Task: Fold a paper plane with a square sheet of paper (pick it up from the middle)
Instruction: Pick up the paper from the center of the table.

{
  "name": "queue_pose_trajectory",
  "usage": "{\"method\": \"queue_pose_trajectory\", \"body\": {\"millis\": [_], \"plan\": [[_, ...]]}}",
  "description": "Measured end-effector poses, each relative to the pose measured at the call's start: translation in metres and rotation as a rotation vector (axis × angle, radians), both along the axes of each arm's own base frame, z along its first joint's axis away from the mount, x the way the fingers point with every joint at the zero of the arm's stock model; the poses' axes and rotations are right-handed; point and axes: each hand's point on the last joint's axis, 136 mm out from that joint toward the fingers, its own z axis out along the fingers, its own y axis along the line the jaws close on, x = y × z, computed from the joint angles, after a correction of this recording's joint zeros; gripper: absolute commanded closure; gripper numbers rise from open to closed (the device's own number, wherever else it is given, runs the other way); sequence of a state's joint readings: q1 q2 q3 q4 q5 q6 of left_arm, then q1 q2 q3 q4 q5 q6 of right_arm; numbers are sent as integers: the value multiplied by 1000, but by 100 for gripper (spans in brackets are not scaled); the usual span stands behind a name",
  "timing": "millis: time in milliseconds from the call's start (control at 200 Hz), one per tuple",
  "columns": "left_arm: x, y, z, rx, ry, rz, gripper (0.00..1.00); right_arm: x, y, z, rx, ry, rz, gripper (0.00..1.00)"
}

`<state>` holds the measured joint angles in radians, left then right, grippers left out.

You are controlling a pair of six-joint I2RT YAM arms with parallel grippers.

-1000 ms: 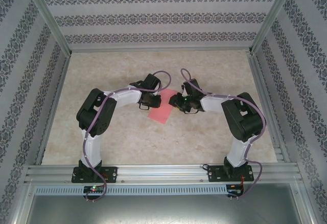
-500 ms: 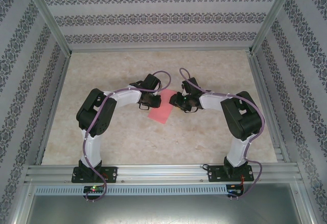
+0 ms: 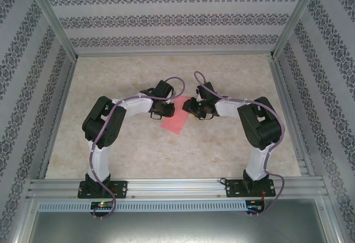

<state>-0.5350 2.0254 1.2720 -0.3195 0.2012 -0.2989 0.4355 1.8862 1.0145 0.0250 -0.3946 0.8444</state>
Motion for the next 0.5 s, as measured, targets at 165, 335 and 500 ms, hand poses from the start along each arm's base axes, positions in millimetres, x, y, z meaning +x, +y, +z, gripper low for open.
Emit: {"method": "queue_pose_trajectory", "body": {"millis": [165,335,500], "plan": [[0,0,0,-7,-7,-1,79,6,10,11,63,-33,6,64],[0,-1,0,-9,-8,-1,79,5,17,12,81,-41,23,65],[0,-1,1,-13,-7,-2,78,-3,25,1,73,-12,48,70]]}}
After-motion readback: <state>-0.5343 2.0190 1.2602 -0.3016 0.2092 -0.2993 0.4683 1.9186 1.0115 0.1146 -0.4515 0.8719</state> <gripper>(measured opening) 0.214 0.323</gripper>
